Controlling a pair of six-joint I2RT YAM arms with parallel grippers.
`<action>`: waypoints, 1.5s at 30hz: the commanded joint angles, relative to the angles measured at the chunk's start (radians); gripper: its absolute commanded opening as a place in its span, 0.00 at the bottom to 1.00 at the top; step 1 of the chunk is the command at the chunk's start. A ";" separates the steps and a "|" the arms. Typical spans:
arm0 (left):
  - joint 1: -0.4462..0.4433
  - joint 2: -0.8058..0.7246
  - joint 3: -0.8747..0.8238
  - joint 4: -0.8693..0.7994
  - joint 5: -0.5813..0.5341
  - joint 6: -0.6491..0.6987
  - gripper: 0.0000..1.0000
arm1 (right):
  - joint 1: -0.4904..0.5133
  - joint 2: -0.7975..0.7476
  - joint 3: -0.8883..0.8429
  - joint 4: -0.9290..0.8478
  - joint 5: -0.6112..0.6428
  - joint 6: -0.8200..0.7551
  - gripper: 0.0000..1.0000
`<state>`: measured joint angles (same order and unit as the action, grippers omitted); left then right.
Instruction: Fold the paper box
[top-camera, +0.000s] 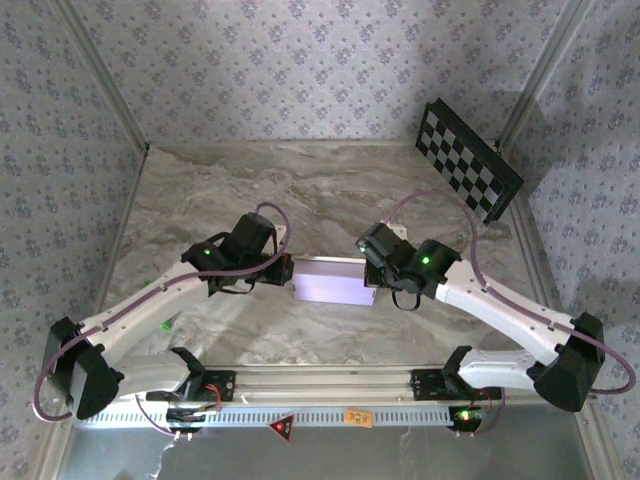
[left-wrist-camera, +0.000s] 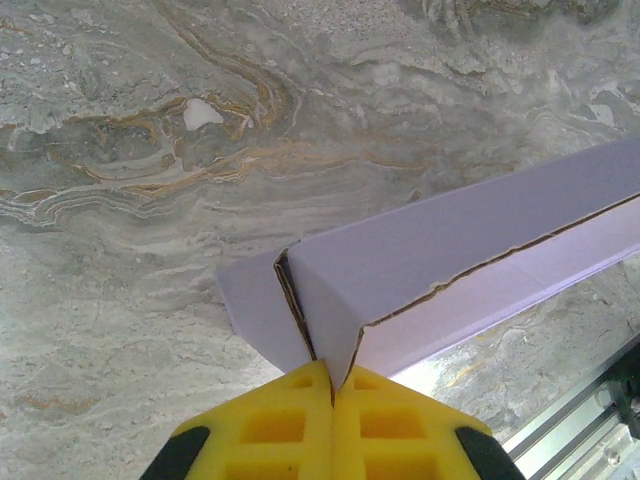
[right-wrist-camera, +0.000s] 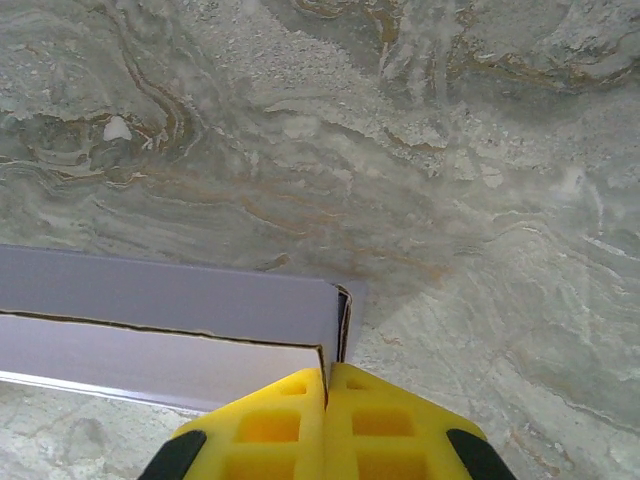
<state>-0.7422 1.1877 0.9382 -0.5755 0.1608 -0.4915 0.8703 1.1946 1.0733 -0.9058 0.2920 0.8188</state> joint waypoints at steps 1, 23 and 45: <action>-0.007 0.017 -0.002 -0.071 0.010 -0.010 0.00 | 0.005 0.005 0.020 -0.038 0.045 -0.017 0.00; -0.007 -0.131 0.085 -0.097 -0.071 -0.024 0.35 | 0.052 -0.039 -0.124 0.114 0.089 0.000 0.00; -0.038 0.178 0.285 -0.071 0.081 0.054 0.12 | 0.071 -0.035 -0.125 0.115 0.107 -0.003 0.00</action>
<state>-0.7685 1.3655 1.2037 -0.6518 0.2119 -0.4530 0.9348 1.1610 0.9634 -0.7578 0.3851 0.8146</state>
